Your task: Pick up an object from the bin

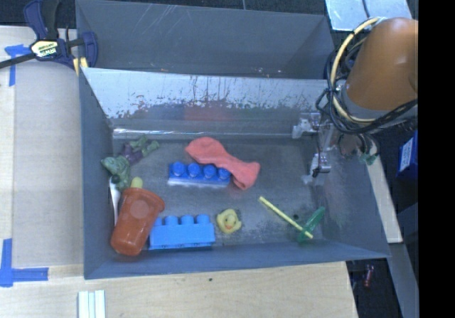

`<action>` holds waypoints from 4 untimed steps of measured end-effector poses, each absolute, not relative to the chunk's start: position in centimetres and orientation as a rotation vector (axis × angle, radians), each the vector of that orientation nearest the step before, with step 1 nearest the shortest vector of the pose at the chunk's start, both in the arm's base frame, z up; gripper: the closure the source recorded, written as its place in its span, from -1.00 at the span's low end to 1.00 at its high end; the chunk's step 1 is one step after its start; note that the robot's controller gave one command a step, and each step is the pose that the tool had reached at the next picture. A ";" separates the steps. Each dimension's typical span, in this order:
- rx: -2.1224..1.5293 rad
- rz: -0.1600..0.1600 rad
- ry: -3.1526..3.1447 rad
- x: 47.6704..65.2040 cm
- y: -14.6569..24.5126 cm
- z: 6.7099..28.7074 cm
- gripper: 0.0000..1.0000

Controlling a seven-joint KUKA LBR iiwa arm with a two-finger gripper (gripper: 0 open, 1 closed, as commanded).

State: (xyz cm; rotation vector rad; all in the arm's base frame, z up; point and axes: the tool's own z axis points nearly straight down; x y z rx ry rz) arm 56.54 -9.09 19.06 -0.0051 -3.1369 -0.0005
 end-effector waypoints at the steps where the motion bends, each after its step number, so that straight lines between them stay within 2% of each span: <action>1: -0.001 0.001 -3.146 56.7 -9.0 19.6 -1.00; 2: 0.085 0.002 -3.148 58.4 -4.8 18.8 -1.00; 3: -0.175 0.002 -3.144 58.4 -3.7 17.0 -1.00; 4: -0.199 0.001 -3.149 56.5 -1.0 10.0 -1.00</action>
Offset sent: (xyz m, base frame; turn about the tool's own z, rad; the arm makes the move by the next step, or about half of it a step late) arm 0.0204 0.0520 -0.0048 -0.0686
